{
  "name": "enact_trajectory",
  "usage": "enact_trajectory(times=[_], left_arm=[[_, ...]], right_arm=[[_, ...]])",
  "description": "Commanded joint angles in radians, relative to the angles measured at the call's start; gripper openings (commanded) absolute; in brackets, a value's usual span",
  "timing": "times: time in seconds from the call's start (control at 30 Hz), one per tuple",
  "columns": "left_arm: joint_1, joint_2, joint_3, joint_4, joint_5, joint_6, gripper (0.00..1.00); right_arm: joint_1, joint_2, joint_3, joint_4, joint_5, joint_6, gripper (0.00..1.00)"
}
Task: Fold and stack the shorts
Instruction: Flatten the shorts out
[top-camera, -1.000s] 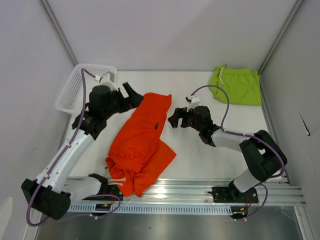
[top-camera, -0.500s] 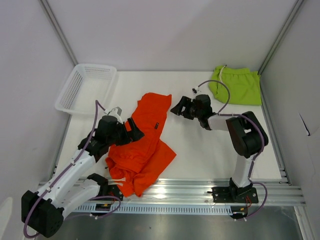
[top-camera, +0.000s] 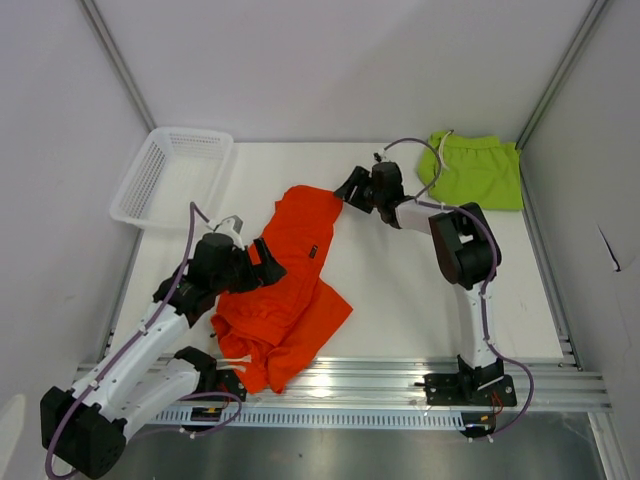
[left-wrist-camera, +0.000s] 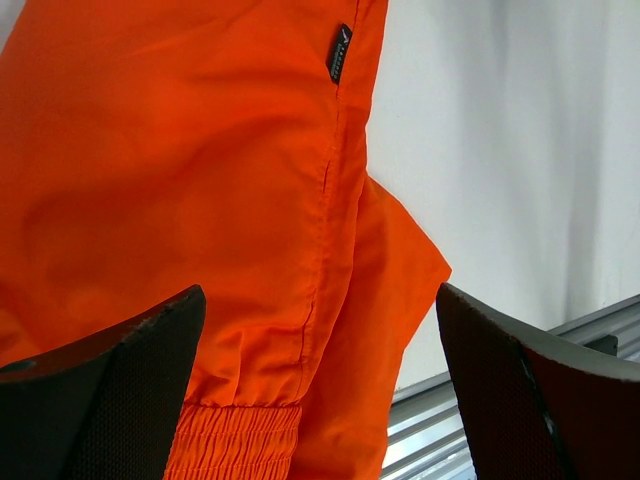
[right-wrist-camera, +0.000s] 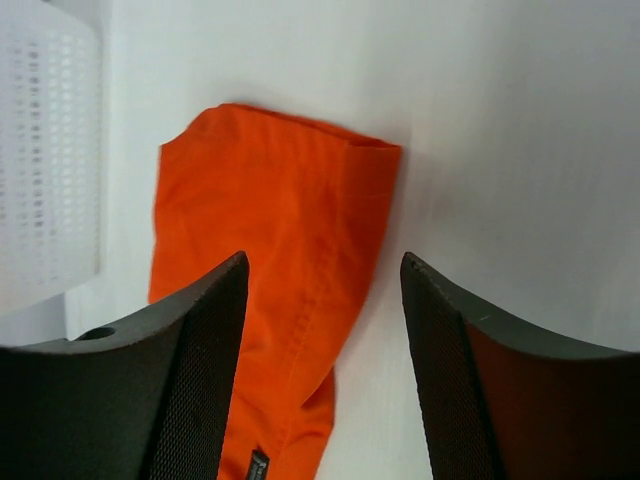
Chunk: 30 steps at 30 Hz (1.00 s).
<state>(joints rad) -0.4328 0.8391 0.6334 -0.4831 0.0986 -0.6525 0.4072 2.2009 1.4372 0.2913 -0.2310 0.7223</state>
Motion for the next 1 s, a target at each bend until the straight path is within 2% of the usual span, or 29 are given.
enact_trajectory(times=[0.0, 0.27, 0.43, 0.53, 0.67, 0.7, 0.77, 0.97], left_arm=[[-0.007, -0.017, 0.003, -0.017, -0.023, 0.028, 0.98], [-0.009, 0.011, -0.017, 0.015, -0.007, 0.019, 0.98], [-0.009, 0.028, -0.034, 0.037, 0.004, 0.011, 0.98], [-0.009, 0.034, -0.038, 0.038, 0.001, 0.011, 0.98], [-0.009, 0.044, -0.041, 0.051, 0.003, 0.008, 0.98], [-0.011, 0.048, -0.043, 0.052, 0.01, 0.008, 0.98], [-0.012, 0.064, -0.046, 0.066, 0.026, 0.011, 0.98], [-0.052, 0.113, -0.026, 0.084, 0.05, 0.014, 0.97]], right_arm=[[0.013, 0.042, 0.106, -0.122, 0.119, -0.041, 0.63], [0.025, 0.098, 0.207, -0.184, 0.182, -0.101, 0.59], [0.027, 0.146, 0.293, -0.219, 0.153, -0.116, 0.56], [0.035, 0.174, 0.325, -0.236, 0.139, -0.124, 0.49], [0.022, 0.191, 0.347, -0.253, 0.13, -0.115, 0.3], [0.015, 0.178, 0.327, -0.251, 0.136, -0.098, 0.16], [-0.024, 0.148, 0.278, -0.213, 0.136, -0.074, 0.0], [-0.178, -0.085, -0.07, -0.083, 0.168, -0.011, 0.0]])
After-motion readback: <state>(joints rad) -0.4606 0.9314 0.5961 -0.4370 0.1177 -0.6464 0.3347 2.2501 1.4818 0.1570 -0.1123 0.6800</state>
